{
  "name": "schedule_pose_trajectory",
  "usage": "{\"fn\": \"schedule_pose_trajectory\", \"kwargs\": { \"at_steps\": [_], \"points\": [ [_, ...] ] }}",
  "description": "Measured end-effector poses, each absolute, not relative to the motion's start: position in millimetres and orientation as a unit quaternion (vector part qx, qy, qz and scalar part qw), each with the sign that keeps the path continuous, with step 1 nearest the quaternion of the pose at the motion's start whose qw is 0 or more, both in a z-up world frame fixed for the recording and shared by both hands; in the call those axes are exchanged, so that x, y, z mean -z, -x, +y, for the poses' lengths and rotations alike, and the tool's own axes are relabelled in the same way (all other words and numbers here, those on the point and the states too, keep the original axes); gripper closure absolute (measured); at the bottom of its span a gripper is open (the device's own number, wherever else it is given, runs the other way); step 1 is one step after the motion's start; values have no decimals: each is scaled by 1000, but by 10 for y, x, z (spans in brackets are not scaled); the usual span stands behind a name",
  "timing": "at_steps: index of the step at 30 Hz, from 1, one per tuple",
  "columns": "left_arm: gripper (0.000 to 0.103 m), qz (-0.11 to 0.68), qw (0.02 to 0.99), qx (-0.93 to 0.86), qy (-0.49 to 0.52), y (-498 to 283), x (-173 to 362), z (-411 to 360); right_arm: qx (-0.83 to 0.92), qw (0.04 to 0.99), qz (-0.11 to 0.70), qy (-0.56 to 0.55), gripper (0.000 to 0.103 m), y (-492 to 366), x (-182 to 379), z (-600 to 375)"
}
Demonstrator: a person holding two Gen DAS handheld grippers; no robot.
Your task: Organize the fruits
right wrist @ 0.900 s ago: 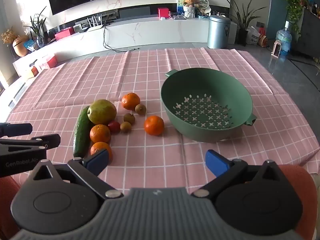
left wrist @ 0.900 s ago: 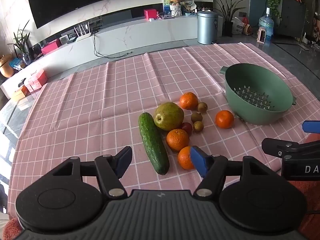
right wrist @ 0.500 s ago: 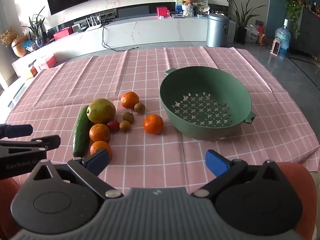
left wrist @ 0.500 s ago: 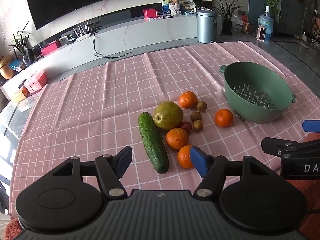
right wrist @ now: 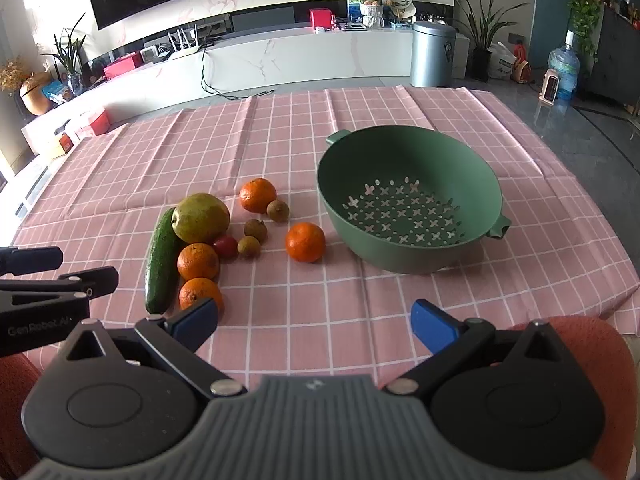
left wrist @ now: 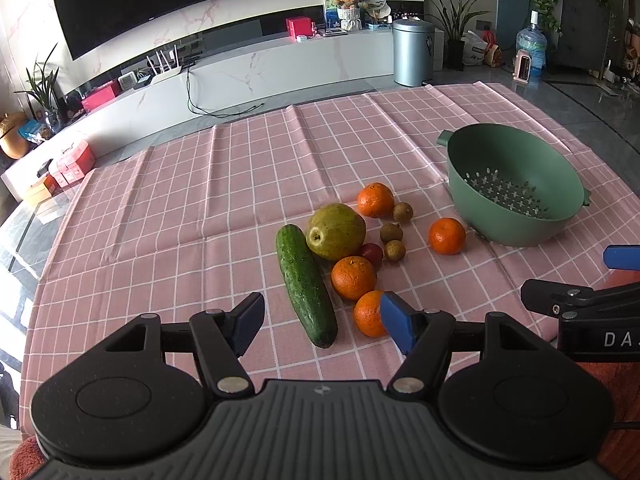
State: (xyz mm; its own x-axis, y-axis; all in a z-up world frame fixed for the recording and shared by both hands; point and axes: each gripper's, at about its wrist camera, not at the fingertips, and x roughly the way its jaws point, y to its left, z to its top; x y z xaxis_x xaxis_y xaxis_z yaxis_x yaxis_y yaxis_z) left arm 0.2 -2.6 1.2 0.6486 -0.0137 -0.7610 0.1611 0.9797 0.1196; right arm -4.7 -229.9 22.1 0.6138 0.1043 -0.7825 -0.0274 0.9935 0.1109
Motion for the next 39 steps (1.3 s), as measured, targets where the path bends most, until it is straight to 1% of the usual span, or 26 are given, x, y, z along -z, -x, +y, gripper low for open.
{"fn": "schedule_pose_trajectory", "kwargs": {
  "at_steps": [39],
  "points": [
    [24,418,902,50,-92,18,1,-45,-38,892,449,-44,4,55,-169,-2280]
  ]
}}
